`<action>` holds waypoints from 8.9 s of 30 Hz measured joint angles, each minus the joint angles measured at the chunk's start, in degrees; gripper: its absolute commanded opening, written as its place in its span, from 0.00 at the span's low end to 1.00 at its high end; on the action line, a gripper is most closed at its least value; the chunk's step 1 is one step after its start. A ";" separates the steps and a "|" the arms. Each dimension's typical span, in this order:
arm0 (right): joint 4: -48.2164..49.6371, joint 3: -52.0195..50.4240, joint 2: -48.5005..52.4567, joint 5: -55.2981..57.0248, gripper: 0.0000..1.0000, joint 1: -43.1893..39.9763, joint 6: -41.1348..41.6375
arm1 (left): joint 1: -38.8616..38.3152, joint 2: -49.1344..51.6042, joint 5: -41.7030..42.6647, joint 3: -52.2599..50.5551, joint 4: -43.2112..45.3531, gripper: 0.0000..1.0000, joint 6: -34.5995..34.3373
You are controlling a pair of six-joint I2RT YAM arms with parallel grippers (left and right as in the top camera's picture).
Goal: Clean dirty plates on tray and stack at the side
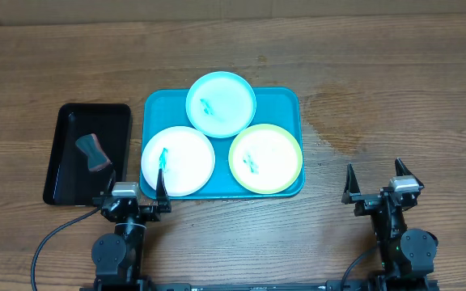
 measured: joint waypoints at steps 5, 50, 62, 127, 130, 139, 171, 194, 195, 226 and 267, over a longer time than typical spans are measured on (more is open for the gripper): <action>0.07 0.00 0.00 0.02 1.00 -0.02 0.02 | 0.00 0.00 0.02 0.00 0.00 1.00 0.00; 0.02 0.00 0.00 0.04 1.00 0.00 0.00 | 0.00 -0.20 6.78 0.35 41.66 1.00 -6.54; 0.04 0.00 -0.02 0.02 1.00 0.00 0.02 | 0.00 15.96 6.58 32.63 8.98 1.00 -1.75; 0.02 0.00 0.00 0.02 1.00 0.00 0.00 | 25.92 116.08 8.00 79.95 -51.06 0.85 -1.66; 0.02 0.00 0.00 0.02 1.00 0.00 -0.02 | 25.92 116.32 7.58 80.26 -51.06 0.75 -1.62; 0.07 0.00 0.00 0.02 1.00 0.00 0.00 | 25.94 117.28 5.62 80.83 -51.23 0.13 -0.90; 0.02 0.00 0.00 0.02 1.00 0.00 0.02 | 25.57 118.22 1.90 81.57 -34.07 0.13 -0.37; 0.04 0.00 0.00 0.00 1.00 0.00 0.00 | 25.90 118.27 0.72 82.42 -41.51 0.28 -0.59; 0.00 0.00 0.00 0.02 1.00 0.00 -0.02 | 25.90 118.29 0.85 82.68 -42.75 0.17 -0.68; 0.02 0.00 0.00 0.00 1.00 0.00 0.00 | 23.67 119.21 5.60 110.92 -73.44 0.04 -6.73; -0.02 0.00 0.00 0.04 1.00 0.00 0.00 | -9.01 103.71 11.13 75.32 -49.90 0.04 -12.50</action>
